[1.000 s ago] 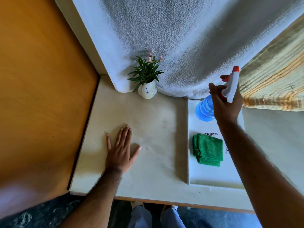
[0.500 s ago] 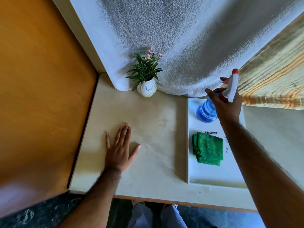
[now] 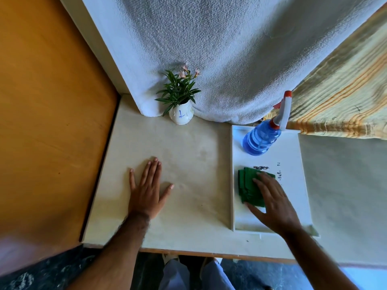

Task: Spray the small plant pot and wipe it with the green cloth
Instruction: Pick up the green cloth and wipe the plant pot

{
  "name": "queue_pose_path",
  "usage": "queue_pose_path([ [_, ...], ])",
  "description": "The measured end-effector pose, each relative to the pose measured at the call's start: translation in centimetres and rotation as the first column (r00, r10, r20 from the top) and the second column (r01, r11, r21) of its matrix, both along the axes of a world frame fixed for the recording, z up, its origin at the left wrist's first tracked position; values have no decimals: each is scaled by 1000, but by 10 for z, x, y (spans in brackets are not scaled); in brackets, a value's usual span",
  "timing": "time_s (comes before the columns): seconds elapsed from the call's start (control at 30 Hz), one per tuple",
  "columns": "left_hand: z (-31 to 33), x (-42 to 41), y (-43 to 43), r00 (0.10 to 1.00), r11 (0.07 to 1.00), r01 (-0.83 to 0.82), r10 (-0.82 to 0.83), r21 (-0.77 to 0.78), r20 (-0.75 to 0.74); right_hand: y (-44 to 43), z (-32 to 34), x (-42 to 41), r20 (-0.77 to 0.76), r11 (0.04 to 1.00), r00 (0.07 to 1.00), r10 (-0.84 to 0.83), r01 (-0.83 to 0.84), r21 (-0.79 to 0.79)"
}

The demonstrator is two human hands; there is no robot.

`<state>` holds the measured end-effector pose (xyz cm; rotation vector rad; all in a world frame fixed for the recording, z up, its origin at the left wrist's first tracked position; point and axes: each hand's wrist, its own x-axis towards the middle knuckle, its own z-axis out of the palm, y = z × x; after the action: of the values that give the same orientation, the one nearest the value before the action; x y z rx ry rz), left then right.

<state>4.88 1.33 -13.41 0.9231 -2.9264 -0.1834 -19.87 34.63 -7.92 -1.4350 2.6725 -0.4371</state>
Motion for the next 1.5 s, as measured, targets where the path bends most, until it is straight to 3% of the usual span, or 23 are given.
queue_pose_path([
  [0.23, 0, 0, 1, 1000, 1000, -1, 0, -30, -14, 6, -4, -1, 9, 992, 997, 79, -79, 99],
  [0.5, 0, -2, 1, 1000, 999, -1, 0, -38, -22, -20, 5, -4, -116, 999, 993, -24, 28, 28],
  [0.63, 2, -1, 2, 1000, 1000, -2, 1, -22, -13, -32, 26, 2, -12, 980, 986, -165, 166, 106],
  [0.7, 2, -2, 2, 1000, 1000, -1, 1, -22, -11, -43, 37, 6, 31, 981, 981, -192, 192, 32],
  [0.83, 4, -3, 1, 1000, 1000, 1, -1, -8, -2, -106, 49, 17, -5, 985, 998, 70, -69, -161],
  [0.93, 3, -1, 0, 1000, 1000, 4, -4, 4, -14, -171, 53, 20, -70, 933, 952, 297, -305, -191],
  [1.03, 6, -4, 1, 1000, 1000, 1, -1, 20, -13, -228, 55, 9, -166, 874, 893, 419, -446, -194],
  [1.27, 8, -2, -1, 1000, 1000, -3, 3, 19, -4, -297, 52, -19, -327, 809, 796, 509, -573, -134],
  [1.5, 8, -3, -2, 1000, 999, -13, 13, 37, 10, -304, 35, -38, -222, 771, 776, 591, -624, -128],
])
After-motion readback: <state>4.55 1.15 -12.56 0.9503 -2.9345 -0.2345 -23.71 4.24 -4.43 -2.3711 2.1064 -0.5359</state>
